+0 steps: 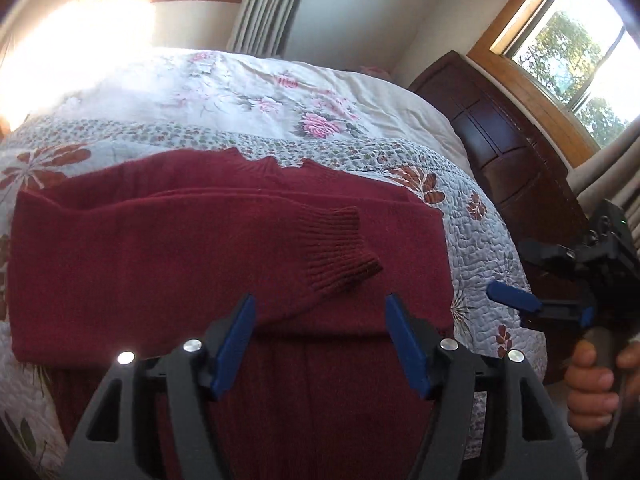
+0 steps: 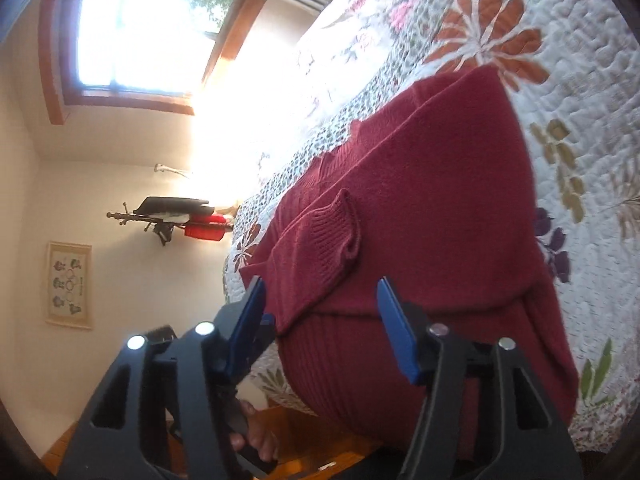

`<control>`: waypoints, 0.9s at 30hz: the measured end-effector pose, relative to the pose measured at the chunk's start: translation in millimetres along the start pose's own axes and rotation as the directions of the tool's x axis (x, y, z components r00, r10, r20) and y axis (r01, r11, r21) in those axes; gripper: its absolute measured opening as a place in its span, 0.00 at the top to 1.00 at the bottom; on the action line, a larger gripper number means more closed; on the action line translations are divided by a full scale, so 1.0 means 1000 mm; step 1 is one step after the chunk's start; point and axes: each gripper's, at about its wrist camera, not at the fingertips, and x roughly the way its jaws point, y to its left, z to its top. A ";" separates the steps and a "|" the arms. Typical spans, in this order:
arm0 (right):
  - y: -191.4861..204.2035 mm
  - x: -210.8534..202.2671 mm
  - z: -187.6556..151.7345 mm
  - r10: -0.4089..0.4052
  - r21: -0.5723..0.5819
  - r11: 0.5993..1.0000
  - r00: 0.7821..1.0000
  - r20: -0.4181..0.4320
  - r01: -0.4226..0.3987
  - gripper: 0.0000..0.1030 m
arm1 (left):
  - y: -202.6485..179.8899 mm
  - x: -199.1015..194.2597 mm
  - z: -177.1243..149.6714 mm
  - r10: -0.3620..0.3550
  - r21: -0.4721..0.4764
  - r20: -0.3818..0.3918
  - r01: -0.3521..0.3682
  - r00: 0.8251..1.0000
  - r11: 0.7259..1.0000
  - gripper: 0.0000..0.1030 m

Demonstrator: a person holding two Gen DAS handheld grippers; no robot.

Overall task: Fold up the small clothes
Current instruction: 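Fold the held sleeve across the sweater body with the left gripper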

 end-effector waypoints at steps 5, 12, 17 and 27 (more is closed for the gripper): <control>-0.008 0.062 0.033 -0.036 0.005 0.999 0.990 -0.138 0.037 0.49 | 0.050 -0.042 -0.039 0.063 -0.171 0.007 -0.061 0.998 0.983 0.33; 0.002 0.097 0.041 -0.033 -0.010 0.999 0.975 -0.219 0.032 0.49 | 0.118 -0.081 -0.079 0.143 -0.423 0.016 -0.123 0.990 0.898 0.33; 0.021 0.111 0.050 -0.032 -0.034 0.999 0.971 -0.236 0.025 0.75 | 0.139 -0.093 -0.087 0.161 -0.509 0.036 -0.120 0.986 0.852 0.33; 0.109 0.013 0.054 -0.029 -0.312 0.950 0.999 -0.026 0.020 0.94 | 0.151 -0.092 -0.078 0.164 -0.514 0.049 -0.116 0.985 0.850 0.33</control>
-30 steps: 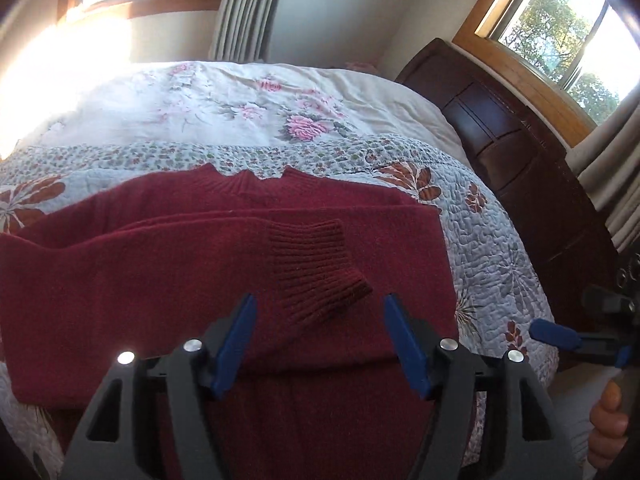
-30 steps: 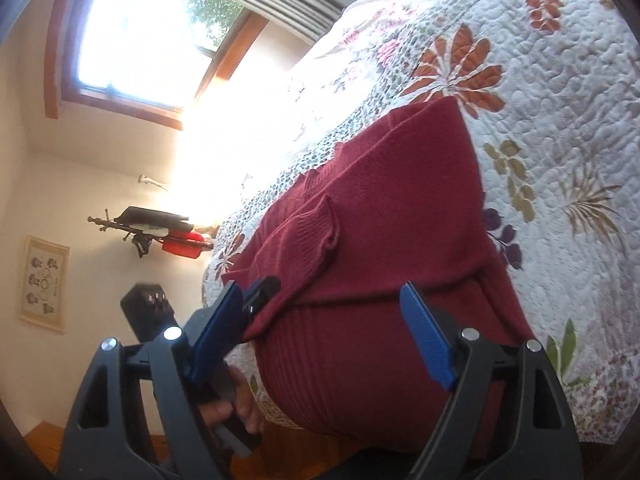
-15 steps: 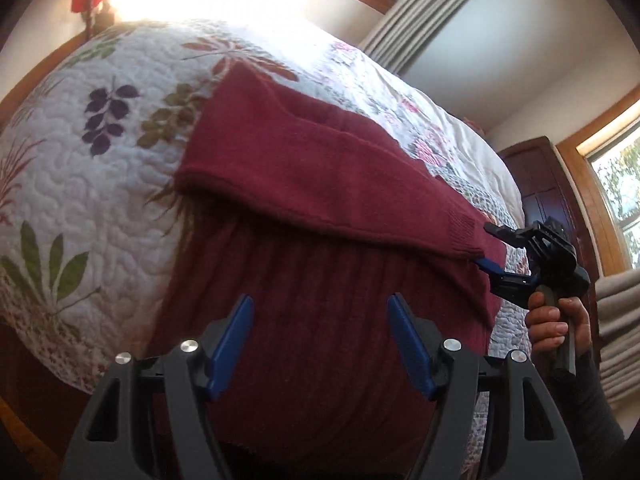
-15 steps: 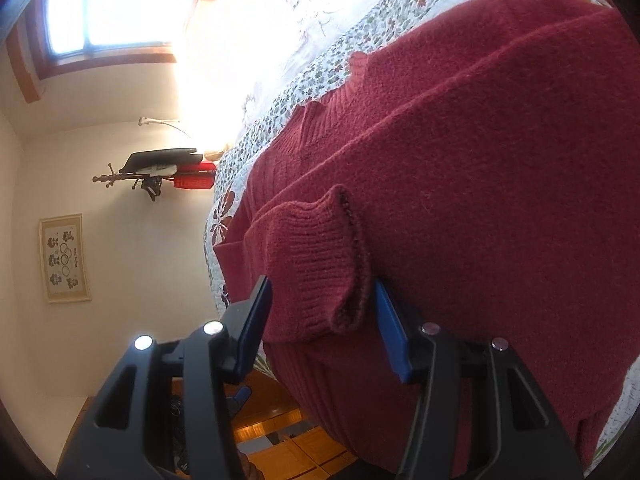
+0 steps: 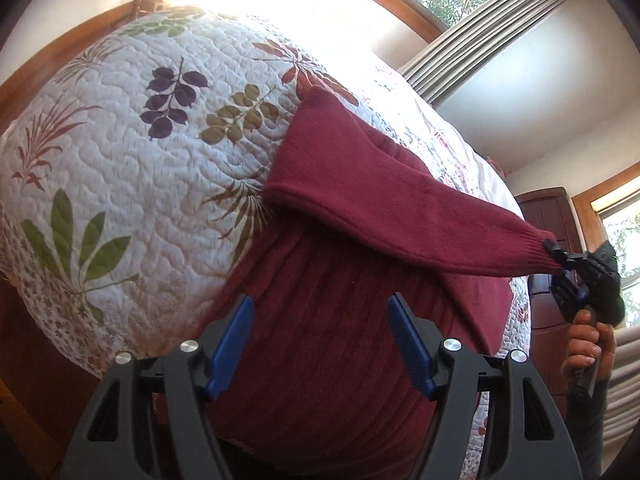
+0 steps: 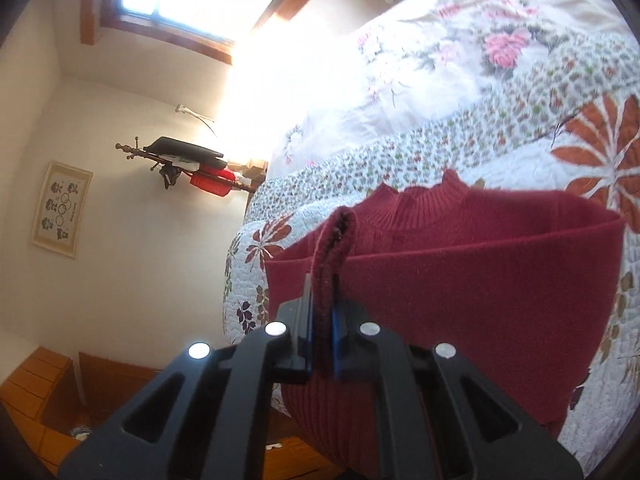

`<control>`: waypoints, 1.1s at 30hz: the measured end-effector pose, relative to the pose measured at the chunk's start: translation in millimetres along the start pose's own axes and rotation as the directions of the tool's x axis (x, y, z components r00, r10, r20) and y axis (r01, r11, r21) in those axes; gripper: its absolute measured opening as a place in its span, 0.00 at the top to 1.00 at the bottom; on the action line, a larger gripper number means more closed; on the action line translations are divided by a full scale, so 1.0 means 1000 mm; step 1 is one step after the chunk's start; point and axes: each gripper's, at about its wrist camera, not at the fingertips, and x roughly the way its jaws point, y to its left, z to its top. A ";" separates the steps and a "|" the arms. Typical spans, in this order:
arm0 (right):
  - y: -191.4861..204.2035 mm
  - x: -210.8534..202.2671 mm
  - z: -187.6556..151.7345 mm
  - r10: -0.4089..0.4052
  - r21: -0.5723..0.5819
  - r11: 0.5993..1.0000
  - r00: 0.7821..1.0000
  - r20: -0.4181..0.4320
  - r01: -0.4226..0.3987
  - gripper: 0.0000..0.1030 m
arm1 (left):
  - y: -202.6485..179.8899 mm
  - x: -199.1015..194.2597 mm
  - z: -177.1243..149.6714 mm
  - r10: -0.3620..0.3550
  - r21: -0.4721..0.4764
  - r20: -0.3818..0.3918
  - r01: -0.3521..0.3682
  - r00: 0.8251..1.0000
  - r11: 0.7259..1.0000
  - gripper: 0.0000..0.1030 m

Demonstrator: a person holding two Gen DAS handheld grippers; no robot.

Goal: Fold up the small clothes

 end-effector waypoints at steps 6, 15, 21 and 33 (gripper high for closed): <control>-0.041 -0.070 -0.018 -0.071 0.043 0.997 0.987 0.142 0.065 0.94 | 0.003 0.012 0.008 -0.008 0.025 -0.002 0.008 1.000 1.000 0.33; -0.147 -0.045 -0.060 -0.187 0.241 0.957 0.978 0.090 0.160 0.95 | -0.004 0.024 0.010 -0.028 0.061 -0.021 0.029 0.999 0.998 0.33; -0.168 -0.029 -0.070 -0.187 0.275 0.947 0.981 0.052 0.166 0.95 | -0.007 0.027 0.012 -0.025 0.073 -0.027 0.027 0.999 0.997 0.33; -0.168 -0.054 -0.082 -0.182 0.253 0.955 0.981 0.073 0.158 0.86 | -0.031 0.035 0.010 -0.051 0.112 -0.046 0.056 0.998 0.992 0.33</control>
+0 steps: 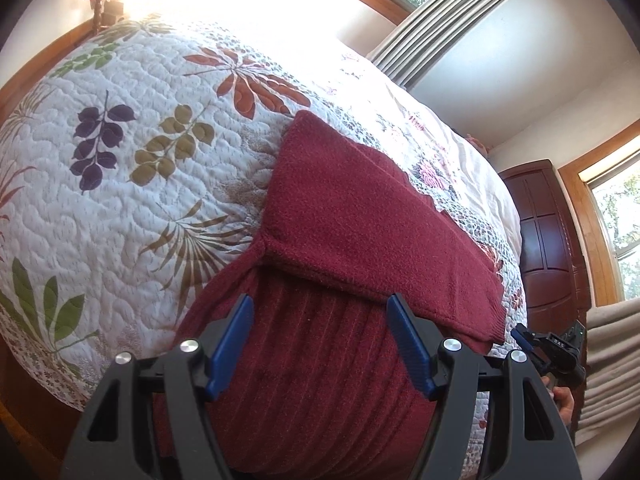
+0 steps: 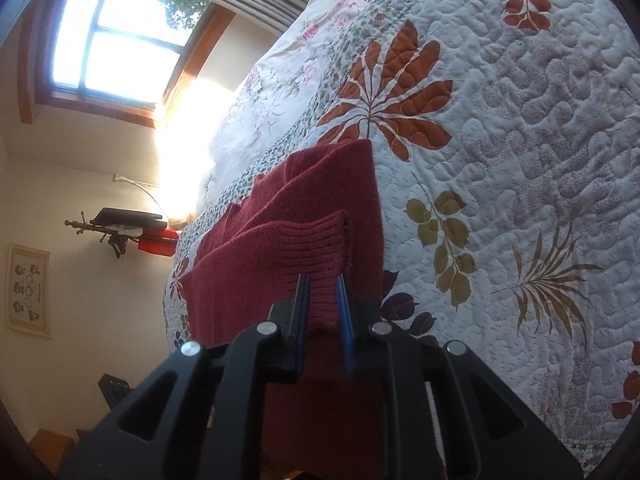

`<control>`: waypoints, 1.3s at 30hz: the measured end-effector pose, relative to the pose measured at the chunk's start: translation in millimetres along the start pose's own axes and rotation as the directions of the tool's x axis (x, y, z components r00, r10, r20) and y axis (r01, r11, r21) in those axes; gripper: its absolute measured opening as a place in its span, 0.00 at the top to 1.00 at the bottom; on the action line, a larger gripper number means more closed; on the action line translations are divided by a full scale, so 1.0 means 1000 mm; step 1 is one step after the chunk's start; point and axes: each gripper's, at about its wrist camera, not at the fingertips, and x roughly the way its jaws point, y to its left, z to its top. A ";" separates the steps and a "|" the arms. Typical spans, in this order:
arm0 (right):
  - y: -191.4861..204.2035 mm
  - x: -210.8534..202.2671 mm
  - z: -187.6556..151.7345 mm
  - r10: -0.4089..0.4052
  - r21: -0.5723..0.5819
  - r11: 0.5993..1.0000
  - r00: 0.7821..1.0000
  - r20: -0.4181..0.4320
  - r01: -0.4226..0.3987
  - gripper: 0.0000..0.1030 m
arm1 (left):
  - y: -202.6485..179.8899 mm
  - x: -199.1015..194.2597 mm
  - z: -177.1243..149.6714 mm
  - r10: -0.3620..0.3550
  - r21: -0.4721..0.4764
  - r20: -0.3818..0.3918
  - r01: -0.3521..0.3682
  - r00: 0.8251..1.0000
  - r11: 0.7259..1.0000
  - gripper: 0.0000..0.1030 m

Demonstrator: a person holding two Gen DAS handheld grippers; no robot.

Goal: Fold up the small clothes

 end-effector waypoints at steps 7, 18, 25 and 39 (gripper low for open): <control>-0.018 0.032 -0.008 -0.029 0.010 0.999 0.997 -0.067 0.030 0.97 | -0.018 0.001 -0.012 -0.029 0.017 -0.010 0.030 1.000 0.999 0.32; 0.014 0.021 -0.008 0.076 -0.094 0.992 0.994 -0.084 -0.084 0.76 | -0.024 0.031 0.019 -0.171 -0.034 -0.021 0.170 0.985 0.985 0.25; 0.000 0.034 -0.018 0.018 -0.079 0.996 0.994 -0.112 -0.027 0.78 | 0.010 0.101 0.036 -0.096 -0.145 -0.123 0.077 0.988 0.986 0.25; -0.098 -0.064 -0.196 -0.128 0.021 0.991 0.989 -0.079 0.130 0.33 | 0.121 -0.017 -0.087 -0.056 0.184 -0.240 0.102 0.969 0.978 0.14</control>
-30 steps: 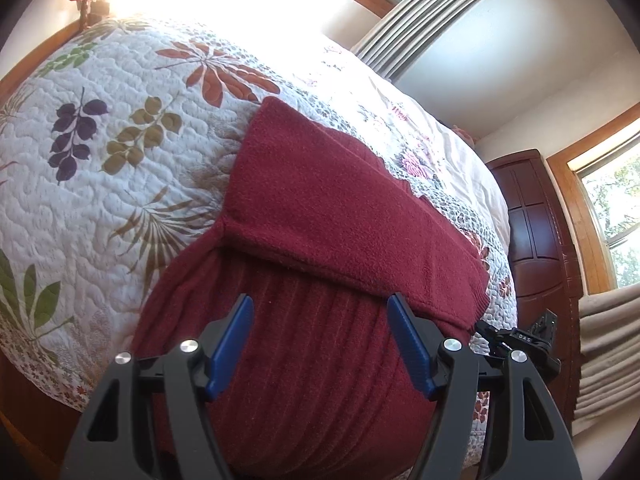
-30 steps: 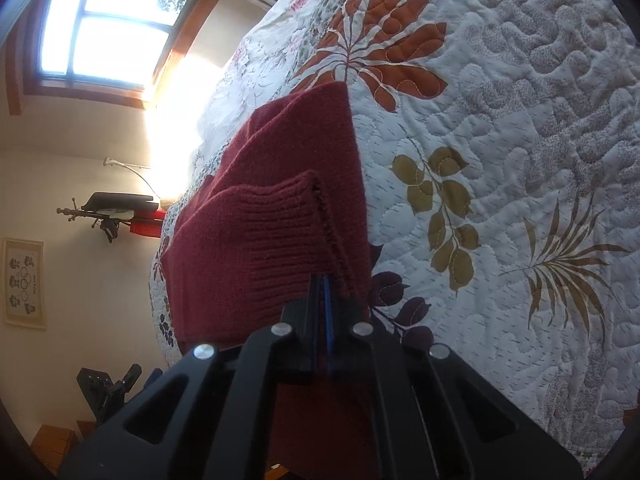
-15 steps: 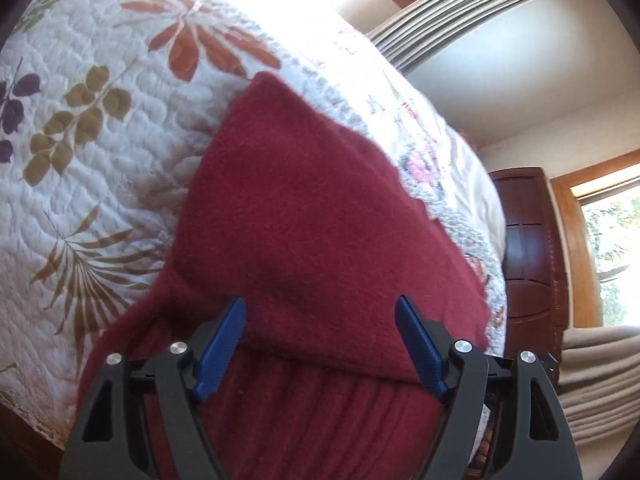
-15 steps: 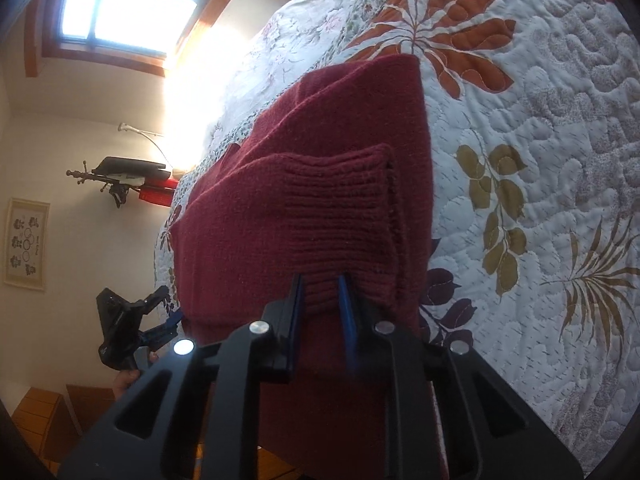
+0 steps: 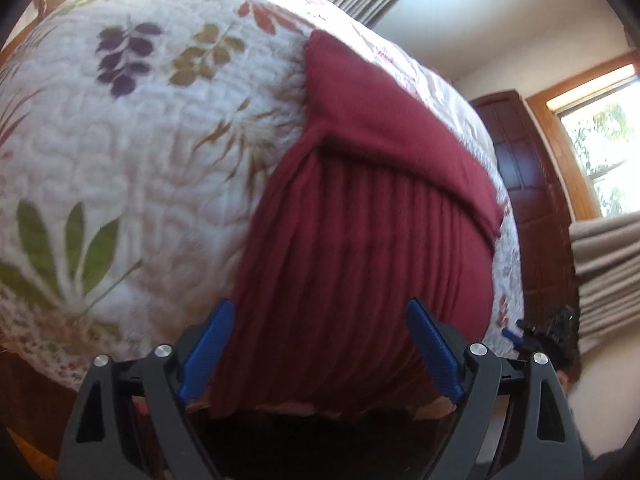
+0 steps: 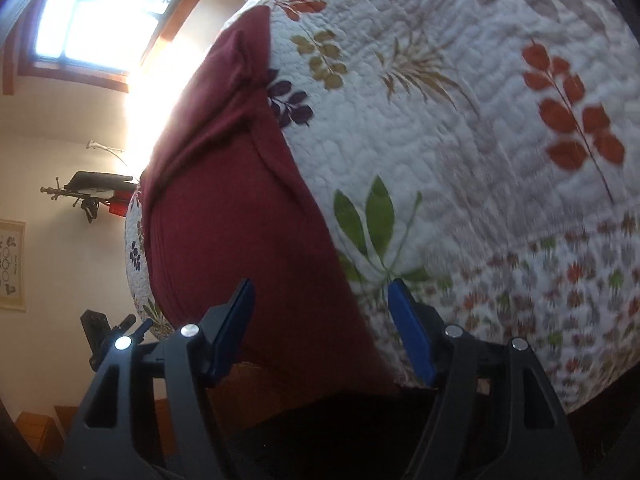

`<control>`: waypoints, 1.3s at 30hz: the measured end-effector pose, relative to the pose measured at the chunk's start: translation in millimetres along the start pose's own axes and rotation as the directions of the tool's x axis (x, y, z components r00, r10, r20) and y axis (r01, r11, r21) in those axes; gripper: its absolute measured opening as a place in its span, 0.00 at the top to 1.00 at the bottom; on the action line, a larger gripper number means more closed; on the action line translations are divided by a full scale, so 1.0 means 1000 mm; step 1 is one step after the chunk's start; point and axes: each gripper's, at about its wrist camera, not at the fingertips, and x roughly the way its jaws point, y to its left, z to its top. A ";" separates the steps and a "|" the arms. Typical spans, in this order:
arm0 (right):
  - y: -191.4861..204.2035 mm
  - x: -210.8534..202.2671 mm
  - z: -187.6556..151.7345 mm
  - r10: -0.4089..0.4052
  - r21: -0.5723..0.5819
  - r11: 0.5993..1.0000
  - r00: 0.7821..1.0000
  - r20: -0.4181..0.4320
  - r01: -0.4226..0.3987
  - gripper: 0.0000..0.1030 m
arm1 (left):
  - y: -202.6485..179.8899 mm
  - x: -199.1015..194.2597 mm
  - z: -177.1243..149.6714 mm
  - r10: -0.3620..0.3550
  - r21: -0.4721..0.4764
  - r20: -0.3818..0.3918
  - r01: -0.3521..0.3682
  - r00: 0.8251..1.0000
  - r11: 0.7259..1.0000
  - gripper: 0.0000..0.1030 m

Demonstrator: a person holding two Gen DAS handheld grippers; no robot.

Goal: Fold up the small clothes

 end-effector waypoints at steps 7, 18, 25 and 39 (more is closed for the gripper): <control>-0.016 0.016 -0.082 -0.030 0.158 0.987 0.999 -0.017 0.032 0.33 | 0.053 0.067 -0.078 0.007 0.137 -0.123 0.010 0.992 0.991 0.14; 0.005 -0.011 -0.144 -0.122 0.137 0.983 0.992 -0.002 0.121 0.33 | 0.060 0.141 -0.088 -0.198 0.176 -0.272 0.250 0.942 0.952 0.23; -0.004 -0.005 -0.164 -0.082 0.182 0.980 0.996 0.025 0.077 0.33 | 0.083 0.118 -0.088 -0.345 -0.009 -0.287 0.357 0.894 0.934 0.93; -0.081 0.055 -0.214 0.246 0.498 0.814 0.954 0.172 -0.300 0.15 | 0.004 -0.017 -0.084 -0.748 -0.226 -0.066 0.720 0.661 0.656 0.94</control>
